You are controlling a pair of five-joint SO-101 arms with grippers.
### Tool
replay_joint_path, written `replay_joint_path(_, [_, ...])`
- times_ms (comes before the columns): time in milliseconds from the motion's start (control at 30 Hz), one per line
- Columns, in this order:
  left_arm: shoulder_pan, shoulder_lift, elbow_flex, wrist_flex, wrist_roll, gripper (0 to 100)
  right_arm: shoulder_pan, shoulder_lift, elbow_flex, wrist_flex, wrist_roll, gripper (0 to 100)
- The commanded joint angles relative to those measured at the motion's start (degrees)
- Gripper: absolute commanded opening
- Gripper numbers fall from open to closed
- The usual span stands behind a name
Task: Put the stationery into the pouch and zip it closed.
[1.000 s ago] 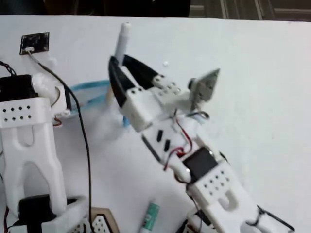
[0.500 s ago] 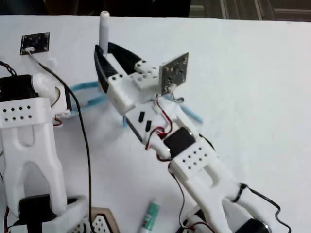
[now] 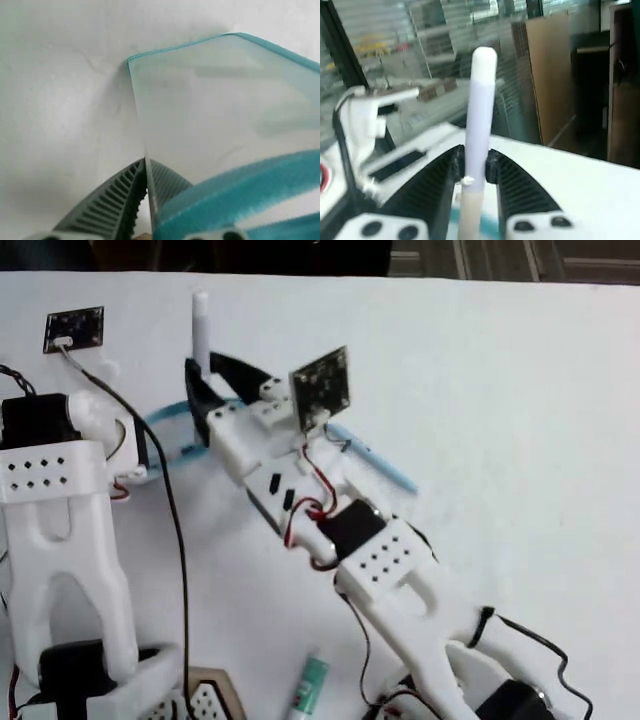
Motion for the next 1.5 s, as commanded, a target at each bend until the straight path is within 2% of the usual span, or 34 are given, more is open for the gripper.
replay_joint_path(0, [-0.1,1.9,-0.1,-0.2,-0.4,2,-1.8,-4.3,-0.2,5.4,3.4,9.5])
replay_joint_path(233, [-0.1,1.9,-0.1,-0.2,-0.4,2,-4.8,-8.4,-0.4,12.6,5.6,25.2])
replay_joint_path(467, [-0.1,1.9,-0.1,-0.2,-0.4,2,-2.8,-8.0,-10.5,18.1,5.5,26.3])
replay_joint_path(567, [-0.1,1.9,-0.1,-0.2,-0.4,2,2.9,-7.1,-18.5,24.0,5.5,26.3])
replay_joint_path(767, [-0.1,1.9,-0.1,-0.2,-0.4,2,22.5,7.2,-34.8,43.4,6.1,26.4])
replay_joint_path(867, [-0.1,1.9,-0.1,-0.2,-0.4,2,27.5,17.6,-43.3,56.0,12.4,26.4])
replay_joint_path(967, [-0.1,1.9,-0.1,-0.2,-0.4,2,28.2,27.8,-49.3,67.6,23.2,26.4])
replay_joint_path(1067, [-0.1,1.9,-0.1,-0.2,-0.4,2,27.8,36.5,-52.7,74.8,31.9,26.4])
replay_joint_path(1167, [-0.1,1.9,-0.1,-0.2,-0.4,2,26.2,43.4,-54.4,78.4,37.0,26.4])
replay_joint_path(1267, [0.0,1.9,-0.1,-0.2,-0.4,2,24.7,49.5,-54.9,78.5,38.8,26.4])
replay_joint_path(1467, [-0.1,1.9,-0.1,-0.2,-0.4,2,24.2,60.0,-55.0,69.8,38.6,26.2])
